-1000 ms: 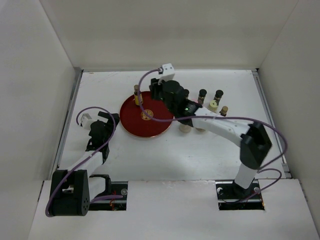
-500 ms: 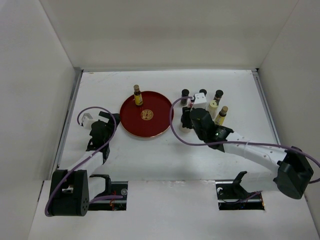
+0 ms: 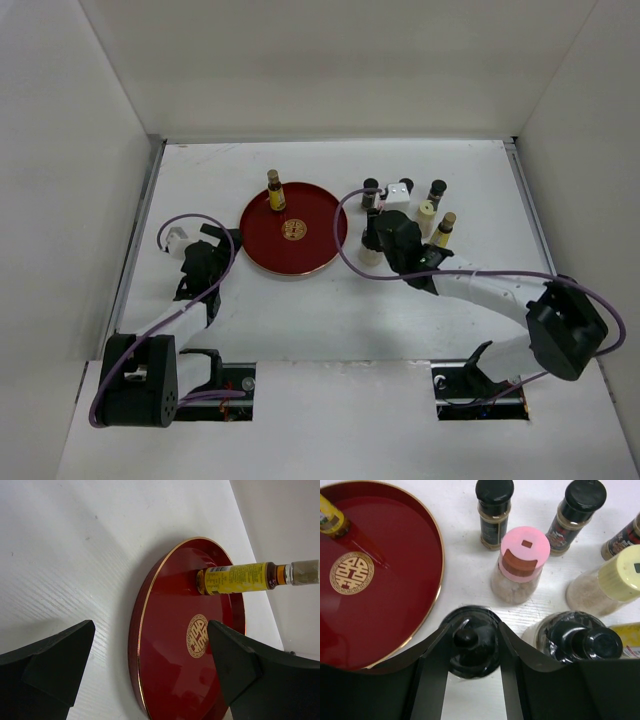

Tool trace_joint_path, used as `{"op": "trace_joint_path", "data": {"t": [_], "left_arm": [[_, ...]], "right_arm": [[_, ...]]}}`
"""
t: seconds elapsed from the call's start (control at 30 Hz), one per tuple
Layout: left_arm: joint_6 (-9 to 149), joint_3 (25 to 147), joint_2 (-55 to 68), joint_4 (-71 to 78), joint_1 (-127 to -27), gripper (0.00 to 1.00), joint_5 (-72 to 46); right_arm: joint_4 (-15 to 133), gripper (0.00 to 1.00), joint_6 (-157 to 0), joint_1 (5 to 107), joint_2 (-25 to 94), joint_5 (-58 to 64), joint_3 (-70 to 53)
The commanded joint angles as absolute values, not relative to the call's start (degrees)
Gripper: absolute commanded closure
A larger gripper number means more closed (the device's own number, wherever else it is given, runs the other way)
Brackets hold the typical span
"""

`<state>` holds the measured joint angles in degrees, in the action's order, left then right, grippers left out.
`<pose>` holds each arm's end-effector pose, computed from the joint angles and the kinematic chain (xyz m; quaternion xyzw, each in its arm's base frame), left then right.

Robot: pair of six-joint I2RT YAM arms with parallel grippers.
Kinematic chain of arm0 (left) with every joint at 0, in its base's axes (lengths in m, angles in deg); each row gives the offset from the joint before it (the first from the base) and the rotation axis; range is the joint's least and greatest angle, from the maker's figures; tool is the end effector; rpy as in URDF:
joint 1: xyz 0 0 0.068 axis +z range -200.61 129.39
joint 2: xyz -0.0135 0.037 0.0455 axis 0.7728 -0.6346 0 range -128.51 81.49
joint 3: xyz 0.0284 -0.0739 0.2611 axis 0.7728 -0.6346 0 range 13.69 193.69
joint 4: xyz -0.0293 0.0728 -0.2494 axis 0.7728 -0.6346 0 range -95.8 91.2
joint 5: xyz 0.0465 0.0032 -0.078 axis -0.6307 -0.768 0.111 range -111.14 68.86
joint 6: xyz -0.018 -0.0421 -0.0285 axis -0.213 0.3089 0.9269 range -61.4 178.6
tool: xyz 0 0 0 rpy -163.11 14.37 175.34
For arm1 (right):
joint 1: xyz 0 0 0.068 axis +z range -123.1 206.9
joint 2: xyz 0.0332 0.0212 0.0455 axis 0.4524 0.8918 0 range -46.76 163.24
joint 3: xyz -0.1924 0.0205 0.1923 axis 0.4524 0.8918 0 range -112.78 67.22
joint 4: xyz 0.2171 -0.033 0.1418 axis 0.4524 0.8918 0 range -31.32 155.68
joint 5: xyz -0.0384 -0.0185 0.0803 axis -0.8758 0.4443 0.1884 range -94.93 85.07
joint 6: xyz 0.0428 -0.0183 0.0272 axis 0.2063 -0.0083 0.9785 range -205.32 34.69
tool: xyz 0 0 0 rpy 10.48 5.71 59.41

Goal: Organize the condiment bottles

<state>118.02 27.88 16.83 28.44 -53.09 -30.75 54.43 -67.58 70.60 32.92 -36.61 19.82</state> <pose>0.2095 -0.0031 0.1583 -0.4371 0.7094 -0.2220 0.5063 0.2326 0.1965 0.2441 -0.0483 0.8352 0.0518 0.5453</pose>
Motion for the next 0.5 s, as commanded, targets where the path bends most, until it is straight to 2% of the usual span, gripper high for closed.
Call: {"op": "trace_joint_path", "data": {"t": [0.0, 0.3, 0.47], "left_arm": [[118.1, 28.5, 16.7, 31.2, -53.5, 0.0, -30.9], [117.9, 28.3, 17.5, 31.2, -52.9, 0.0, -30.8], [117.8, 28.5, 17.4, 31.3, -53.5, 0.0, -31.2]], "right_arm": [[47.0, 0.54, -68.8, 70.3, 34.0, -36.6, 19.1], [46.6, 0.75, -69.9, 70.5, 37.4, -39.1, 16.9], [46.9, 0.8, -71.8, 71.8, 31.7, -43.0, 16.4]]}}
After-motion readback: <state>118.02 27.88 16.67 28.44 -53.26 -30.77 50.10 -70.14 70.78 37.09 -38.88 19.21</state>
